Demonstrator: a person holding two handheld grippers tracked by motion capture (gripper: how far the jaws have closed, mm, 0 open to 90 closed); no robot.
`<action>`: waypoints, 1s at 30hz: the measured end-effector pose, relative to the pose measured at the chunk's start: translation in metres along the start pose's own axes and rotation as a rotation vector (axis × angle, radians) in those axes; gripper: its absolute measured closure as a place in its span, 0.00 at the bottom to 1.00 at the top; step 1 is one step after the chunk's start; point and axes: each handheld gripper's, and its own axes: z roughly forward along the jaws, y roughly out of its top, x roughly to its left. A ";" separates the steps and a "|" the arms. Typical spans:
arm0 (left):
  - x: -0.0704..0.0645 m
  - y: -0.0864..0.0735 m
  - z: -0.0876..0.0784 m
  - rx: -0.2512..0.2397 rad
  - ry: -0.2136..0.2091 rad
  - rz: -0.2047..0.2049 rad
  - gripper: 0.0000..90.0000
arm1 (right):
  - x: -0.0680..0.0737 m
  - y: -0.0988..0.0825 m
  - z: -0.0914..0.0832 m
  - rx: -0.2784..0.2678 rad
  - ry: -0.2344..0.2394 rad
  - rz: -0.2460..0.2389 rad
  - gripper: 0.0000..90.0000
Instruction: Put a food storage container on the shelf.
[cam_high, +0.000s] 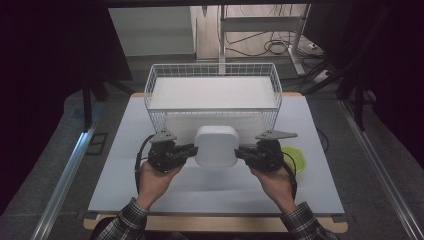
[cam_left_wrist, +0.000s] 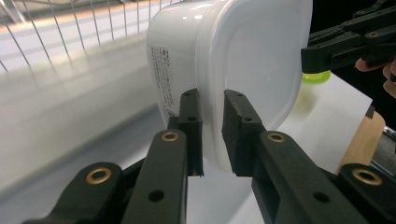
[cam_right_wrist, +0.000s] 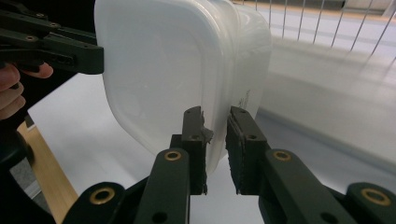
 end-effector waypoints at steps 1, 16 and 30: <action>0.000 0.003 -0.001 -0.004 0.001 0.003 0.87 | 0.000 0.006 -0.002 -0.008 -0.002 -0.005 0.87; 0.007 0.049 -0.024 -0.063 0.031 0.038 0.87 | 0.006 0.053 -0.011 -0.073 -0.008 -0.041 0.87; 0.012 0.087 -0.035 -0.101 0.051 0.063 0.87 | 0.005 0.094 -0.020 -0.122 -0.019 -0.061 0.87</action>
